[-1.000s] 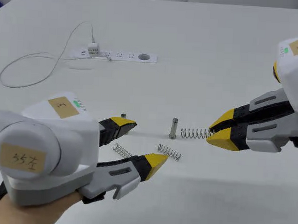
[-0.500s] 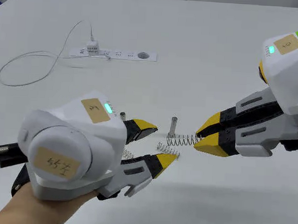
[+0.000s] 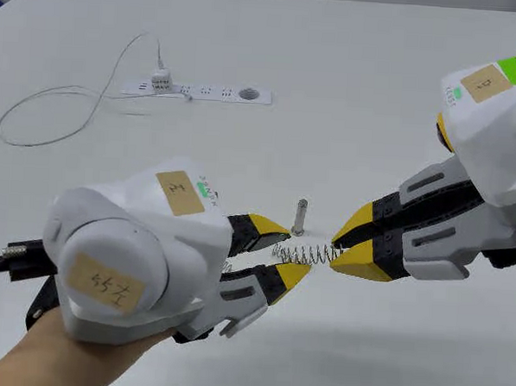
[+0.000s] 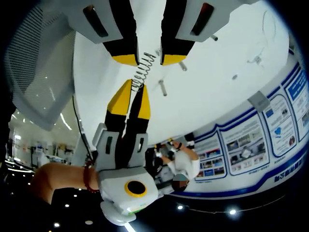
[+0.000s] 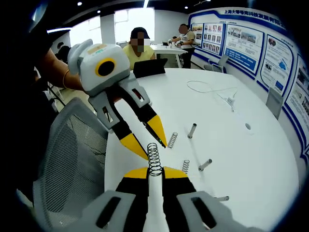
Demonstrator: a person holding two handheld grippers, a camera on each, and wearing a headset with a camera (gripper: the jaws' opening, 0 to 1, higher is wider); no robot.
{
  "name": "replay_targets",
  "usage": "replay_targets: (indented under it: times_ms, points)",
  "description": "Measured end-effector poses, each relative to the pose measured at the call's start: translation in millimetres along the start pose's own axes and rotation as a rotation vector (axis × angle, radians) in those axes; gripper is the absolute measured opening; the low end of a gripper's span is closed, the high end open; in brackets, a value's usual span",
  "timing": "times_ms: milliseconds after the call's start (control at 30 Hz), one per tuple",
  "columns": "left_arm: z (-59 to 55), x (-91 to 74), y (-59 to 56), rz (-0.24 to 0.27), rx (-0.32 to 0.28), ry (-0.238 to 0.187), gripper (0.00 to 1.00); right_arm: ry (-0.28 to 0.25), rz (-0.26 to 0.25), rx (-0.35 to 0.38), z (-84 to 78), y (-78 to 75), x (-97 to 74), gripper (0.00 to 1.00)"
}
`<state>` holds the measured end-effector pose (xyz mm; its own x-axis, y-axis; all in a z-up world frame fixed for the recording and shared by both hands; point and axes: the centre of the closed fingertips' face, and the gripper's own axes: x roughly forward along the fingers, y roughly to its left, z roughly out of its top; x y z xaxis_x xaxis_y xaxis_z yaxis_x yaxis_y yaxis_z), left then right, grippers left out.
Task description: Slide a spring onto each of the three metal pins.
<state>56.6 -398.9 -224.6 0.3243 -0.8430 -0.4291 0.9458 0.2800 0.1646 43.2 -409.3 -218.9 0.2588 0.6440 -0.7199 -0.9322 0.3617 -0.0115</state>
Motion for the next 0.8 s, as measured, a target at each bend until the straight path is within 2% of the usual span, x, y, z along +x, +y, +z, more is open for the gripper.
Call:
replay_targets:
  times_ms: [167,400,800]
  points:
    - [-1.3,-0.1,-4.2,-0.020,0.025,0.007,0.14,0.002,0.007,-0.003,0.2,1.6,-0.7,0.10]
    - [-2.1,0.3,-6.4,-0.021,0.073,0.017,0.12,0.004,0.018,0.013,-0.4,2.5,-2.0,0.10]
    - [3.6,-1.7,-7.6,-0.022,0.068,-0.024,0.10,-0.038,0.036,0.043,4.2,2.6,-9.2,0.11]
